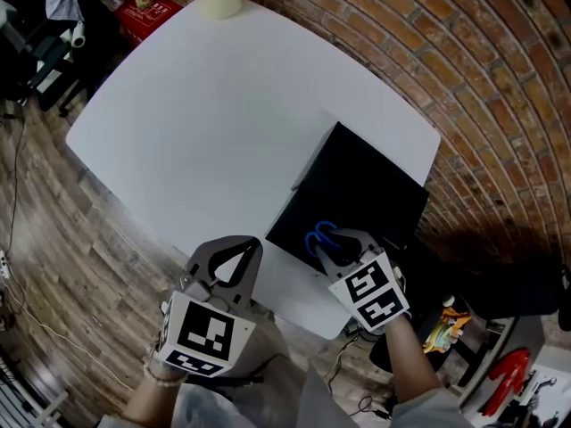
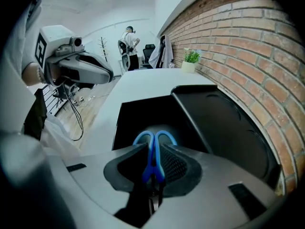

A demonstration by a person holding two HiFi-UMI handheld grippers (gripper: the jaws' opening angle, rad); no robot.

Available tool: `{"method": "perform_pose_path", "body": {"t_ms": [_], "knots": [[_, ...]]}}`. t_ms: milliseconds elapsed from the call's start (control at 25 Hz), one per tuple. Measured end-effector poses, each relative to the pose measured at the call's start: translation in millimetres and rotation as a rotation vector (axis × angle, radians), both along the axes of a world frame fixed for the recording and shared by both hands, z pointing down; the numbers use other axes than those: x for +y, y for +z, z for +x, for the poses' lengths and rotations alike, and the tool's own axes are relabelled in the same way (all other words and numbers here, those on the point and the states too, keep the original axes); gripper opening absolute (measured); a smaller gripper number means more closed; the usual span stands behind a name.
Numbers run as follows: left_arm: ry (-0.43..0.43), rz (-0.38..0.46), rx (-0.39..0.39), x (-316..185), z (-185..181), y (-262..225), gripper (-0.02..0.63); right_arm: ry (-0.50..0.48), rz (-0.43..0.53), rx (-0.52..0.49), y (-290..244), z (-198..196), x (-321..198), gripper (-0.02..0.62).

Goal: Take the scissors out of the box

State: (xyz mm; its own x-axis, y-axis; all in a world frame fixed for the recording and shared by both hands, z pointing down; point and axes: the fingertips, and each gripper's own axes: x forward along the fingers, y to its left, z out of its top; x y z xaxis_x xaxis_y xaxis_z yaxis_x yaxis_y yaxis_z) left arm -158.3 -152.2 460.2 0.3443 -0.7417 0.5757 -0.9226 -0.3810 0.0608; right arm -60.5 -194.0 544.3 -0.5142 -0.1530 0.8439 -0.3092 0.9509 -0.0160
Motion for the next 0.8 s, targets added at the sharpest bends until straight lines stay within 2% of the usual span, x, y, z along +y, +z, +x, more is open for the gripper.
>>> {"method": "perform_pose_path", "body": {"t_ms": [280, 800], "knots": [[0.055, 0.042, 0.000, 4.7, 17.9, -24.9, 0.018, 0.022, 0.094, -0.066, -38.0, 0.7, 2.7, 0.103], [0.097, 0.151, -0.016, 5.1, 45.5, -94.8, 0.018, 0.235, 0.231, -0.228, -118.7, 36.8, 6.5, 0.100]]}}
